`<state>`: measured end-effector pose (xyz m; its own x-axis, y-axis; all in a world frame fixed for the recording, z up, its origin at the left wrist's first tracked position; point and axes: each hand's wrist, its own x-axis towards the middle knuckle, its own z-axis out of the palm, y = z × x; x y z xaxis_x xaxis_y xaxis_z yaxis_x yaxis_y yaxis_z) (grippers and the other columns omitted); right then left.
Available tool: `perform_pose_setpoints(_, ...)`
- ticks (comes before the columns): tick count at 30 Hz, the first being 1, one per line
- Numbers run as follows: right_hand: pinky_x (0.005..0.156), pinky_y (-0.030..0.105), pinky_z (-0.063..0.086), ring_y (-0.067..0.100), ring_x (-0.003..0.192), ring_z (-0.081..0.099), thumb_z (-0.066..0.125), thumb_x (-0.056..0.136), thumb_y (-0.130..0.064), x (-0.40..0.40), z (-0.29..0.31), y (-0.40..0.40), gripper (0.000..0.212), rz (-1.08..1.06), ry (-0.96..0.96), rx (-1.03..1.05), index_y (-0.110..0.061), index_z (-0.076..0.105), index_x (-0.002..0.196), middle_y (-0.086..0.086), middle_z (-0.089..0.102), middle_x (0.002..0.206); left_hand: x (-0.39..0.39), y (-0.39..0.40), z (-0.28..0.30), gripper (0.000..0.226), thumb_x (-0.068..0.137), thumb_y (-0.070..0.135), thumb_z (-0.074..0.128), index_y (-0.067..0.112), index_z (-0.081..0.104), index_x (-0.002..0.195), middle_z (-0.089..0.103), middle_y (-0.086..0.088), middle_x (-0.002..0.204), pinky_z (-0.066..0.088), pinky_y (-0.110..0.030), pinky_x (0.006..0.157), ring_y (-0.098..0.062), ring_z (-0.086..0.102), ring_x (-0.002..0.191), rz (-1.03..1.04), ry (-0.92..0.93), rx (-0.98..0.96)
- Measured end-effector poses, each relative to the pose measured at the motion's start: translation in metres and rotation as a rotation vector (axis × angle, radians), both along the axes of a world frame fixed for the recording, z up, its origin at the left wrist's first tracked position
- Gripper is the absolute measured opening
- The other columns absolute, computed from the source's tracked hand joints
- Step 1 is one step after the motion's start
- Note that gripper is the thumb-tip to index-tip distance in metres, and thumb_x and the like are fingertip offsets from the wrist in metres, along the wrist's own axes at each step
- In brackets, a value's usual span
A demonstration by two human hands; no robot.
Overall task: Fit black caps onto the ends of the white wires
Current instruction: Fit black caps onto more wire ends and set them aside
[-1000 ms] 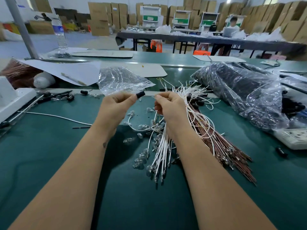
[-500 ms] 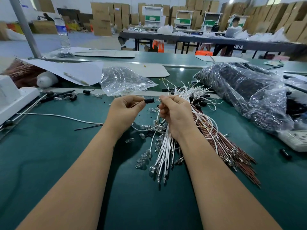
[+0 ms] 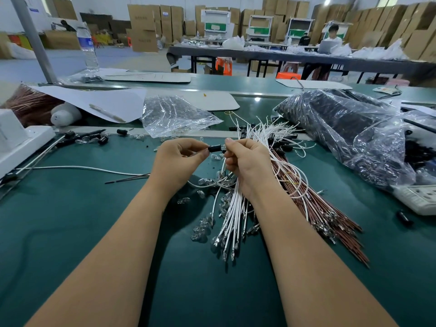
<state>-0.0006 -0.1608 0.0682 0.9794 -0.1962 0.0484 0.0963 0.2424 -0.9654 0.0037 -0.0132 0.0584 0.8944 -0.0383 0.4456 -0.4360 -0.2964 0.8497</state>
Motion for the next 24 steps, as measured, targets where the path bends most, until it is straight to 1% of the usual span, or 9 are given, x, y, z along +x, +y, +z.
perform_pose_setpoints(3, 0.046, 0.02, 0.043, 0.008, 0.044, 0.049, 0.065, 0.091, -0.011, 0.0002, -0.0012, 0.0002, 0.02, -0.005, -0.018, -0.04, -0.009, 0.056, 0.074, 0.0, 0.058, 0.056, -0.0006, -0.0009, 0.0004, 0.011, 0.083, 0.008, 0.073, 0.019, 0.074, 0.084, 0.07, 0.004, 0.073, 0.043, -0.008, 0.062, 0.003, 0.057, 0.061, -0.011, -0.017, 0.007)
perform_pose_setpoints(6, 0.046, 0.019, 0.044, 0.007, 0.044, 0.052, 0.066, 0.09, -0.011, -0.0003, -0.0027, 0.0009, 0.02, 0.013, -0.048, -0.086, -0.009, 0.056, 0.073, -0.002, 0.059, 0.053, 0.0014, -0.0003, -0.0005, 0.016, 0.083, 0.011, 0.072, 0.026, 0.072, 0.077, 0.072, -0.006, 0.072, 0.044, -0.02, 0.062, -0.007, 0.055, 0.062, -0.003, -0.004, 0.026)
perform_pose_setpoints(7, 0.046, 0.019, 0.044, 0.007, 0.044, 0.052, 0.066, 0.091, -0.011, -0.0006, -0.0031, 0.0008, 0.021, 0.02, -0.054, -0.09, -0.009, 0.056, 0.073, -0.003, 0.059, 0.052, 0.0017, -0.0001, -0.0005, 0.016, 0.084, 0.011, 0.072, 0.026, 0.073, 0.075, 0.072, -0.006, 0.072, 0.044, -0.022, 0.062, -0.009, 0.055, 0.062, -0.005, 0.003, 0.018)
perform_pose_setpoints(11, 0.051, 0.022, 0.048, 0.008, 0.047, 0.056, 0.064, 0.092, -0.011, -0.002, -0.0043, 0.0003, 0.021, 0.044, -0.062, -0.075, -0.009, 0.055, 0.073, -0.001, 0.061, 0.054, 0.0006, -0.0021, 0.0, 0.019, 0.084, 0.011, 0.071, 0.025, 0.073, 0.072, 0.071, 0.008, 0.064, 0.045, -0.012, 0.062, 0.0, 0.059, 0.06, -0.011, 0.02, -0.01)
perform_pose_setpoints(13, 0.051, 0.022, 0.049, 0.008, 0.047, 0.056, 0.063, 0.092, -0.01, -0.0024, -0.0043, 0.0, 0.021, 0.05, -0.06, -0.059, -0.009, 0.054, 0.073, 0.0, 0.061, 0.056, -0.0002, -0.0033, 0.0, 0.017, 0.084, 0.01, 0.072, 0.024, 0.072, 0.073, 0.071, 0.006, 0.066, 0.047, -0.016, 0.065, -0.005, 0.06, 0.063, -0.012, 0.027, -0.016)
perform_pose_setpoints(17, 0.05, 0.021, 0.046, 0.008, 0.048, 0.055, 0.062, 0.093, -0.01, -0.0018, -0.0016, -0.0015, 0.021, 0.068, -0.015, 0.035, -0.009, 0.053, 0.074, 0.0, 0.061, 0.055, -0.0007, -0.0047, 0.0024, 0.016, 0.082, 0.011, 0.073, 0.025, 0.072, 0.076, 0.072, 0.0, 0.071, 0.046, -0.015, 0.063, -0.004, 0.058, 0.063, -0.015, 0.025, -0.029)
perform_pose_setpoints(19, 0.05, 0.022, 0.046, 0.009, 0.048, 0.054, 0.061, 0.093, -0.011, -0.002, -0.001, -0.0024, 0.021, 0.083, -0.01, 0.035, -0.009, 0.053, 0.074, 0.0, 0.061, 0.055, -0.0006, -0.0039, 0.0037, 0.017, 0.082, 0.011, 0.074, 0.027, 0.072, 0.074, 0.073, -0.003, 0.072, 0.046, -0.019, 0.065, -0.008, 0.059, 0.065, -0.023, 0.039, -0.043)
perform_pose_setpoints(22, 0.051, 0.023, 0.045, 0.011, 0.048, 0.052, 0.061, 0.093, -0.011, -0.0034, -0.0013, -0.0039, 0.021, 0.114, -0.029, -0.024, -0.008, 0.053, 0.074, 0.002, 0.06, 0.056, -0.0005, -0.0013, 0.0037, 0.017, 0.082, 0.011, 0.074, 0.026, 0.072, 0.073, 0.072, 0.002, 0.069, 0.047, -0.021, 0.066, -0.01, 0.06, 0.066, -0.044, 0.047, -0.049)
perform_pose_setpoints(24, 0.052, 0.024, 0.044, 0.012, 0.047, 0.052, 0.061, 0.093, -0.01, -0.0041, -0.0016, -0.0051, 0.021, 0.128, -0.039, -0.047, -0.007, 0.053, 0.074, 0.003, 0.06, 0.057, -0.0002, -0.0014, 0.0029, 0.017, 0.082, 0.01, 0.073, 0.024, 0.072, 0.073, 0.071, 0.006, 0.065, 0.047, -0.015, 0.065, -0.006, 0.06, 0.063, -0.054, 0.054, -0.064)
